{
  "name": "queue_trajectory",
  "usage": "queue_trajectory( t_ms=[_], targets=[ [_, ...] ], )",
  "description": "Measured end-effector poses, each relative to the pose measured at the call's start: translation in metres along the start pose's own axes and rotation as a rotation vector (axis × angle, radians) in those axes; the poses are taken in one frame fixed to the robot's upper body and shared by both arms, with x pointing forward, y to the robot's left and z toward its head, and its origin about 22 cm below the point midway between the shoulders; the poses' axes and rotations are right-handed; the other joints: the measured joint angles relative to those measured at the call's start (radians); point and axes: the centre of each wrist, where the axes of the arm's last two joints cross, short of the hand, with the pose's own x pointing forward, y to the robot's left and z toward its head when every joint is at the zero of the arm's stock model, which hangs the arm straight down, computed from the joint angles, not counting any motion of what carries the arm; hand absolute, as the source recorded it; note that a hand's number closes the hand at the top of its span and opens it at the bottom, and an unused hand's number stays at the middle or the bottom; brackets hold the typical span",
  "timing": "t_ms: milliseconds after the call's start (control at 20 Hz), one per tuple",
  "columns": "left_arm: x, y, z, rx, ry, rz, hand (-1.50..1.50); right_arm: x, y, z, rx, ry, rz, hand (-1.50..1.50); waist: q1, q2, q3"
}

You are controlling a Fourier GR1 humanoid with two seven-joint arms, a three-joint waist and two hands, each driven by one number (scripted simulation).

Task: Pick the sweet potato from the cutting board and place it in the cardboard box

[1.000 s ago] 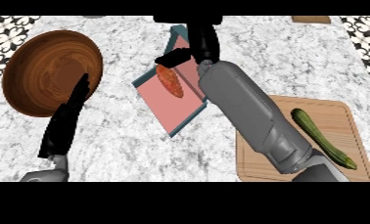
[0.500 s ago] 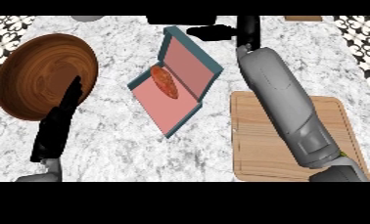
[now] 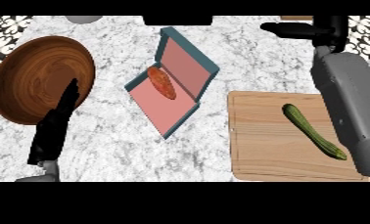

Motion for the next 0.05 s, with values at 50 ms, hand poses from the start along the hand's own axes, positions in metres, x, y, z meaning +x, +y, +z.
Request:
queue_trajectory(
  t_ms=[50],
  targets=[
    [-0.0004,0.0002,0.0015,0.0,0.001,0.001,0.0,-0.0048,-0.0134,0.0,0.006,0.0,-0.005,-1.5,0.001,0.0,0.0]
  ],
)
